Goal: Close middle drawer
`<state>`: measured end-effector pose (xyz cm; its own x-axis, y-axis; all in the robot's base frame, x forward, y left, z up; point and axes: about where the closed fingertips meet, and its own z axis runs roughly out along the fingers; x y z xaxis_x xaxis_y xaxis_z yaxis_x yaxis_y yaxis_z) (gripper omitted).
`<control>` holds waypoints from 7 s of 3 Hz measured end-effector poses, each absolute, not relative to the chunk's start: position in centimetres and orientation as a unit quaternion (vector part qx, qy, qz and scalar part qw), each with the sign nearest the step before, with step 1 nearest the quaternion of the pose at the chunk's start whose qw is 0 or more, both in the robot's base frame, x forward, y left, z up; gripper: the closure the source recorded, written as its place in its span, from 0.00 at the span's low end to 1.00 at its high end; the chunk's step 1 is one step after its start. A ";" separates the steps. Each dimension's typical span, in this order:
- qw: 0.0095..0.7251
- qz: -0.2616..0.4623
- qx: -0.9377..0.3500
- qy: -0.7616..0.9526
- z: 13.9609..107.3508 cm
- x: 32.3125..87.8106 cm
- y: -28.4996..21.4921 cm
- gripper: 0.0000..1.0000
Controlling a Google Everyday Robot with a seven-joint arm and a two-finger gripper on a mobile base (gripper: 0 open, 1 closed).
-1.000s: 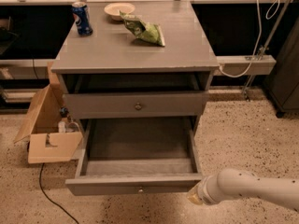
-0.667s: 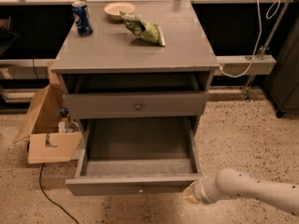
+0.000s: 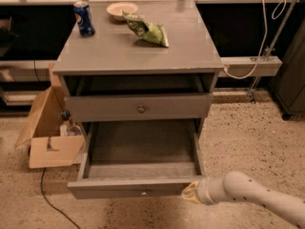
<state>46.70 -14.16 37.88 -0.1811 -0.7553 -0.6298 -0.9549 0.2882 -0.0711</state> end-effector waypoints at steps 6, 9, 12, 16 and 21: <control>0.347 0.196 -0.536 0.745 37.9 51.1 -12.9 1.00; 0.405 0.227 -0.500 0.731 37.9 58.1 -10.0 1.00; 0.447 0.216 -0.506 0.705 37.4 63.2 -9.0 1.00; 0.485 0.231 -0.499 0.680 37.4 67.4 -7.4 1.00; 0.500 0.241 -0.490 0.672 38.9 69.0 -8.9 1.00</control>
Offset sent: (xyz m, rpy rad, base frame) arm 0.0817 -0.0095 0.0225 0.2788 -0.1558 -0.1443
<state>69.02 -8.91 38.87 -0.0196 -0.4183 -0.9081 -0.8995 0.4038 -0.1666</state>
